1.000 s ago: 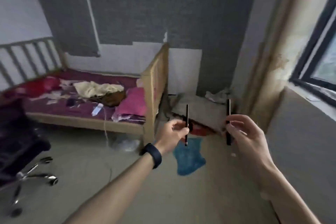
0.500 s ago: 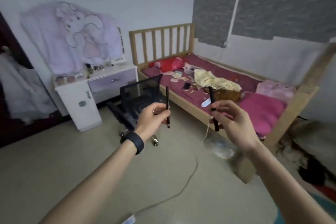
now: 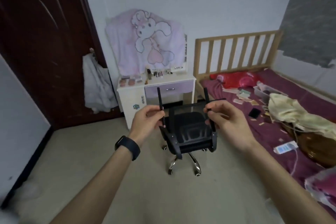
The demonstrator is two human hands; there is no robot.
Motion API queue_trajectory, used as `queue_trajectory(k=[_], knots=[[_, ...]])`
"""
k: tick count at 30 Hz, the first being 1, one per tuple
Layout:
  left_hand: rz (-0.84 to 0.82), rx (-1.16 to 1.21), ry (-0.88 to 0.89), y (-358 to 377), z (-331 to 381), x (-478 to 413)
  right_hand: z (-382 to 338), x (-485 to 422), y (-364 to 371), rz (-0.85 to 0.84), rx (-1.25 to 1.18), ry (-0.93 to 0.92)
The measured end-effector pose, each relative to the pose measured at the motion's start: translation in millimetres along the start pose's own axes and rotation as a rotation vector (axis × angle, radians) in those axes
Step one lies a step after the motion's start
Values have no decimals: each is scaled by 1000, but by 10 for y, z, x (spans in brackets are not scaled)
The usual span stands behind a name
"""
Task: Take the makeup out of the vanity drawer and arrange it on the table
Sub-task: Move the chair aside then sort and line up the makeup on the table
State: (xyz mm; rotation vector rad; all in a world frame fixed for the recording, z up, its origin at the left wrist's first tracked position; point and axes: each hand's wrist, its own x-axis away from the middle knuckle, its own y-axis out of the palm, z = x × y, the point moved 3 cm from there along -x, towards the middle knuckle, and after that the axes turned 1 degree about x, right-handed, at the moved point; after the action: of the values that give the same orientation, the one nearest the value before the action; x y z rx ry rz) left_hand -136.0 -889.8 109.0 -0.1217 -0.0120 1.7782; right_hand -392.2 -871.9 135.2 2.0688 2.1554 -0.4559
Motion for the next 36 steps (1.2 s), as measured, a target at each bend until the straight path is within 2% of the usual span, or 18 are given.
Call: queue_trajectory(k=[11, 18, 27, 36], knots=[[166, 4, -71, -455, -163, -1496, 571, -1745, 816, -181, -40, 37], [197, 21, -102, -1025, -470, -2962, 881, -3022, 1679, -213, -29, 25], [111, -42, -146, -1797, -679, -4971, 1416, -4603, 2721, -111, -55, 110], [-26, -93, -255, -1755, -1300, -6560, 2312, -5729, 3186, -31, -51, 240]])
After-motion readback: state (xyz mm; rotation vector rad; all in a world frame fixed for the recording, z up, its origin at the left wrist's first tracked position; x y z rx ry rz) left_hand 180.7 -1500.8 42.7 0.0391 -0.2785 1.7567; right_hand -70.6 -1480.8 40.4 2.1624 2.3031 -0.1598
